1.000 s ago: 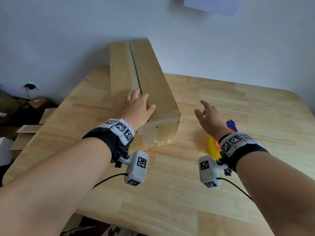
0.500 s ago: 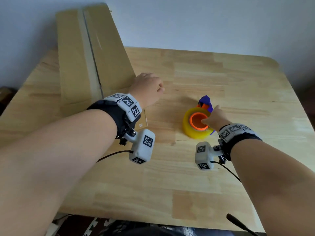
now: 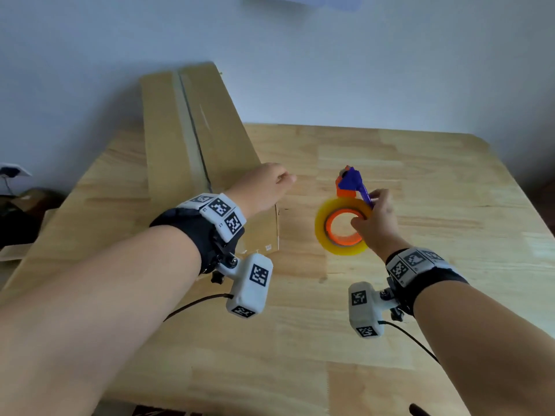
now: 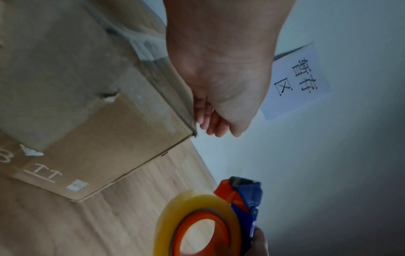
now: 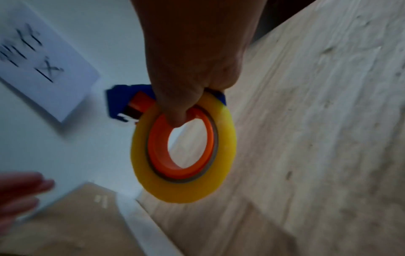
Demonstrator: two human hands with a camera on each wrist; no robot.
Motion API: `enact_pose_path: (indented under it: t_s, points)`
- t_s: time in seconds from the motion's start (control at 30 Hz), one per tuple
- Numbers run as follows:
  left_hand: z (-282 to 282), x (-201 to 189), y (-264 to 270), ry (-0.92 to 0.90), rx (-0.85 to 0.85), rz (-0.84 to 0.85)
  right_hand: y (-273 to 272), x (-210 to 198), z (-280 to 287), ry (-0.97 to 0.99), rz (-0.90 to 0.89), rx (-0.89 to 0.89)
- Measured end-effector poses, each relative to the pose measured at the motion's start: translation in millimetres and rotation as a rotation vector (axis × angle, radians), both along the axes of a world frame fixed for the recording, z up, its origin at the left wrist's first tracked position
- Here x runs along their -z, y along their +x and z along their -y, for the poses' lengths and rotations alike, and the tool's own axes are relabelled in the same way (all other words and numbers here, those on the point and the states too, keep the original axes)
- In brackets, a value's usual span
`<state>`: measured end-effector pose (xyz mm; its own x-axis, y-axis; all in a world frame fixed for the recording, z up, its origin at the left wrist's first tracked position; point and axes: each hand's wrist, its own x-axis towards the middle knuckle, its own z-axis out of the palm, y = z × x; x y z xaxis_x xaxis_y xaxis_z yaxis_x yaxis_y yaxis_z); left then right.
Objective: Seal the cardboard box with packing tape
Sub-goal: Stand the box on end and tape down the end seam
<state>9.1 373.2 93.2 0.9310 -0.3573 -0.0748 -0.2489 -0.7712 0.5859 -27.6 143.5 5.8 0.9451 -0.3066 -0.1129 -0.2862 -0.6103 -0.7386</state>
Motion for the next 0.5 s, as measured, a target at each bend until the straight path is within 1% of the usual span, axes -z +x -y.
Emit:
enact_pose_path:
  t_s: [0.03, 0.1, 0.2, 0.27, 0.37, 0.5]
  points:
    - [-4, -6, -3, -0.072, -0.044, -0.075, -1, -15, -7, -0.020, 0.071, -0.027]
    - [-12, -16, -8, -0.271, -0.146, -0.230, -1, -44, -22, -0.116, 0.181, -0.080]
    - [-28, -42, -15, -0.593, -0.285, -0.420, -7, -87, -48, -0.197, 0.265, -0.165]
    - [-43, -64, -25, -0.727, -0.319, -0.498, -14, -108, -66, -0.247, 0.302, -0.241]
    - [-73, -89, -37, -0.777, -0.316, -0.511, -22, -131, -97, -0.352, 0.341, -0.356]
    - [-116, -102, -57, -0.786, -0.300, -0.448, -27, -148, -136, -0.511, 0.411, -0.477]
